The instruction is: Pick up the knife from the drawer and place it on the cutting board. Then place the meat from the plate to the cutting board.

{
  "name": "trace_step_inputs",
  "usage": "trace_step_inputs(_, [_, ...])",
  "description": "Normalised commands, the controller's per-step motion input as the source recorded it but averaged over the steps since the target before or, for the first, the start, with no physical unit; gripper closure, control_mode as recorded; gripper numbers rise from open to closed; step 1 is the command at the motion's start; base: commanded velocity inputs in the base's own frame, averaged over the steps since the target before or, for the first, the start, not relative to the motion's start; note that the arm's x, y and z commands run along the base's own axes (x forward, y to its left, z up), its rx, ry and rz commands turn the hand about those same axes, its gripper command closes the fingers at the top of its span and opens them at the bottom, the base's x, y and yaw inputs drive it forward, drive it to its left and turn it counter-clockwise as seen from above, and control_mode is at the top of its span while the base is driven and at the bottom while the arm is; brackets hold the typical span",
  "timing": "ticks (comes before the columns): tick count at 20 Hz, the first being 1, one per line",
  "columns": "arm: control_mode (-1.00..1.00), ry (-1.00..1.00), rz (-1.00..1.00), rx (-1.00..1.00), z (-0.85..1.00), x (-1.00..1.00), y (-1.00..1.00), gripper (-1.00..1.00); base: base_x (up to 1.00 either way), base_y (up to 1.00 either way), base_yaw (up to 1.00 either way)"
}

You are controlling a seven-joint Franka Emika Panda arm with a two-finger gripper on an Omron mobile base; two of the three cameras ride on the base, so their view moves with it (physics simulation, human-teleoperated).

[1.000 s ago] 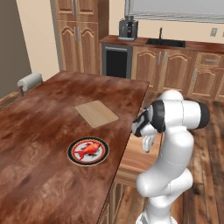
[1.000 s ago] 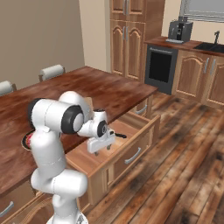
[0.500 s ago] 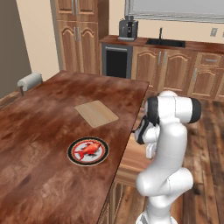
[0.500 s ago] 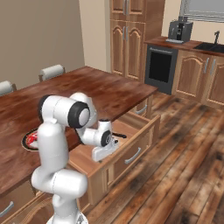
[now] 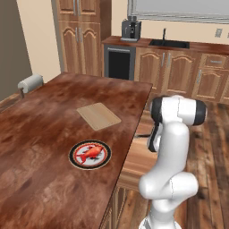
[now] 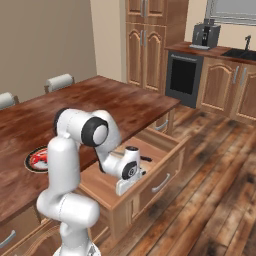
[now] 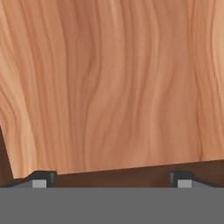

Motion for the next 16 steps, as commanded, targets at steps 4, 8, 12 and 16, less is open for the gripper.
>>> trace_step_inputs(4, [-1.00, 0.00, 0.00, 0.02, -0.15, -0.47, -0.49, -1.00, 0.00, 0.00, 0.00])
trace_step_inputs(8, [-1.00, 0.00, -0.01, 0.00, -0.03, -0.47, -0.42, -1.00, 0.00, 0.00, 0.00])
trace_step_inputs(12, [-1.00, -0.01, 0.00, 0.00, 0.00, -0.25, -0.35, -1.00, 0.00, 0.00, 0.00])
trace_step_inputs(16, [-1.00, -0.05, 0.00, 0.00, 0.13, -0.03, -0.26, -1.00, 0.00, 0.00, 0.00])
